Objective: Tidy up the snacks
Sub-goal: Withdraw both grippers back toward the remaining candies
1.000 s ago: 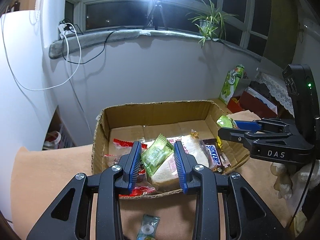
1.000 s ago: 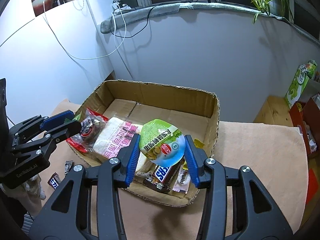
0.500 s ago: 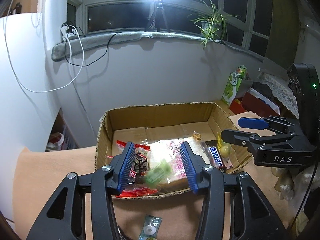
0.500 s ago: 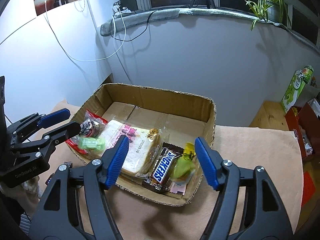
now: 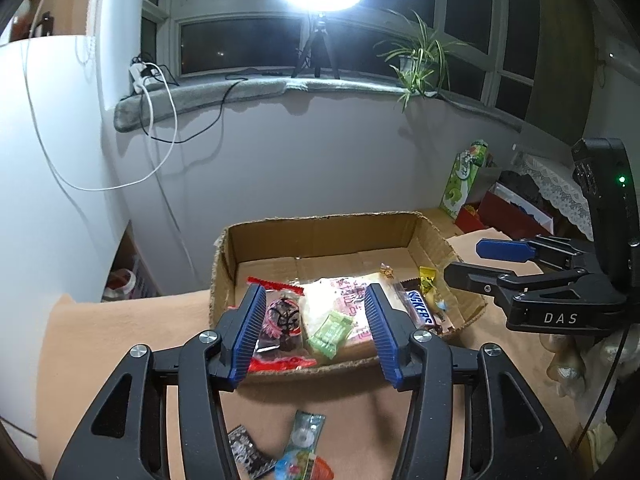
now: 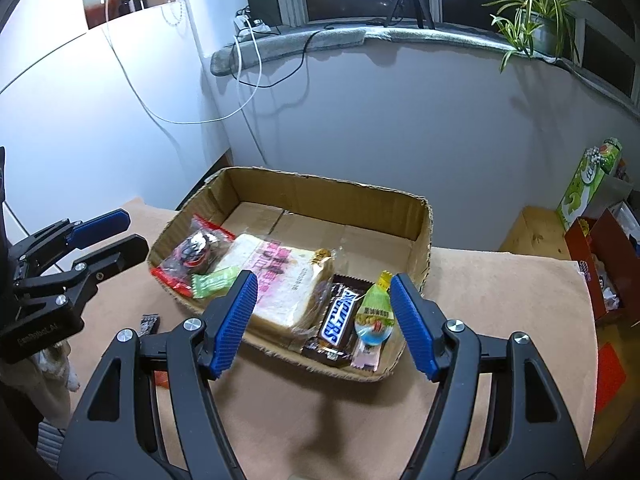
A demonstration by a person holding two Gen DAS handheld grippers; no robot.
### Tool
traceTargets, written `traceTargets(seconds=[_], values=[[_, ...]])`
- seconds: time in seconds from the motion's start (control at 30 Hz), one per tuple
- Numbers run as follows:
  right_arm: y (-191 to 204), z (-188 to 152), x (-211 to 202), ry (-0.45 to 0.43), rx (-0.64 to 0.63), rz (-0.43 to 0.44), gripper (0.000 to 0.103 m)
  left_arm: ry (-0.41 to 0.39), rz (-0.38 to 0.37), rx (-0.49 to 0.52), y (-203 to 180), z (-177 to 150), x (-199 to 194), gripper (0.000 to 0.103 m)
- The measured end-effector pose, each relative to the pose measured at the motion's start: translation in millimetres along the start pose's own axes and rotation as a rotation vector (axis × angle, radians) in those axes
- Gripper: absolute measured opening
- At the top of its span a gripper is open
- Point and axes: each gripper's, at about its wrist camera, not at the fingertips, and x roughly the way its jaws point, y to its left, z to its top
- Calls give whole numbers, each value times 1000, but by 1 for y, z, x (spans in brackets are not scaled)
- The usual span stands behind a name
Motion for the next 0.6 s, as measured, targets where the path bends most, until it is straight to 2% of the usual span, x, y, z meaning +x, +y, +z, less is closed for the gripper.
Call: traceTargets(seconds=[0.3, 0.6], values=[[28, -14, -19, -8, -42, 38, 73, -26, 19, -43, 24, -14, -39, 51], [58, -33, -23, 15, -90, 87, 73, -1, 36, -104, 50, -48, -65, 51]])
